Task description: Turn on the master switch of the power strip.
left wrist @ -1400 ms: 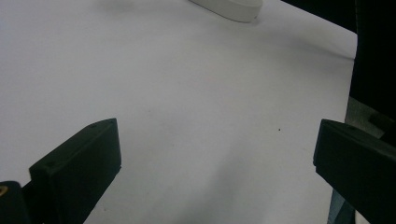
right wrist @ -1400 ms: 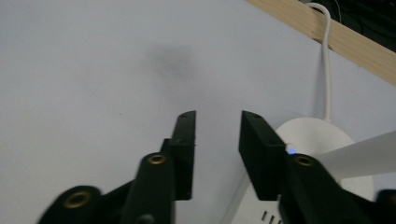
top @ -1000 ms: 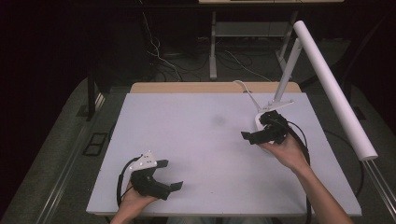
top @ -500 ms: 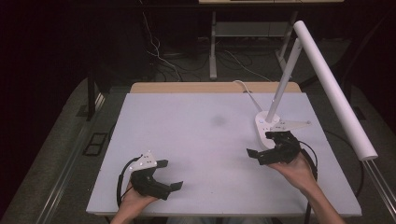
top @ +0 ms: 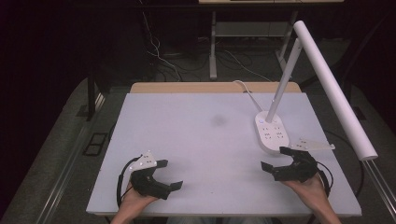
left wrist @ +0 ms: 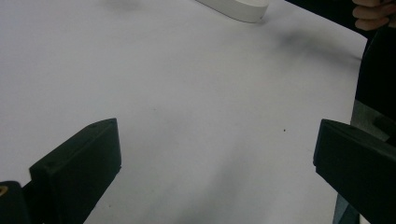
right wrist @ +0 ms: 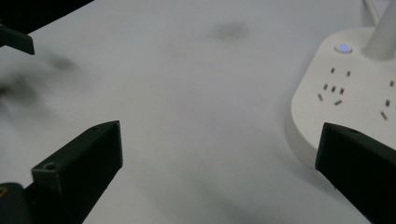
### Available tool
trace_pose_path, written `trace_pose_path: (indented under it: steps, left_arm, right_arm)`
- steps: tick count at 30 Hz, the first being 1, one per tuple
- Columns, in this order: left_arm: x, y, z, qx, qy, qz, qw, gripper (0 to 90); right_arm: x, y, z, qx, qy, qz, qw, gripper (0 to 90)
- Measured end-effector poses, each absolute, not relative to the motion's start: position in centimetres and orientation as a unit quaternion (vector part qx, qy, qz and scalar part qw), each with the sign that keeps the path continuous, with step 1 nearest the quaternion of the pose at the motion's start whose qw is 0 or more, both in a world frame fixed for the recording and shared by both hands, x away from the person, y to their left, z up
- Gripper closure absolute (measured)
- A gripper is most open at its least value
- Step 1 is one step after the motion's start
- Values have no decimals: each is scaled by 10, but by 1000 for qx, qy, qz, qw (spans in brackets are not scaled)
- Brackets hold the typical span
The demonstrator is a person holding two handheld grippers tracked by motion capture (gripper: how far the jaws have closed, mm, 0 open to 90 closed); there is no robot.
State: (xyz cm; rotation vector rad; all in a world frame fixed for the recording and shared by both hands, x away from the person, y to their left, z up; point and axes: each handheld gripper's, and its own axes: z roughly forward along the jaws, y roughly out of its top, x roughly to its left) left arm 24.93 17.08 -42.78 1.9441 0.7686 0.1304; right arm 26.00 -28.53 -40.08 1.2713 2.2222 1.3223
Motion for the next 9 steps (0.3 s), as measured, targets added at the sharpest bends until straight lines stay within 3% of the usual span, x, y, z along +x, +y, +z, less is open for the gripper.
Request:
trace_pose_path:
  steps: [9]
  left_arm:
    - [251,172,-427,802,320,53,502,0]
  right_arm:
    - [243,-292,-415,443,762,456,124,1]
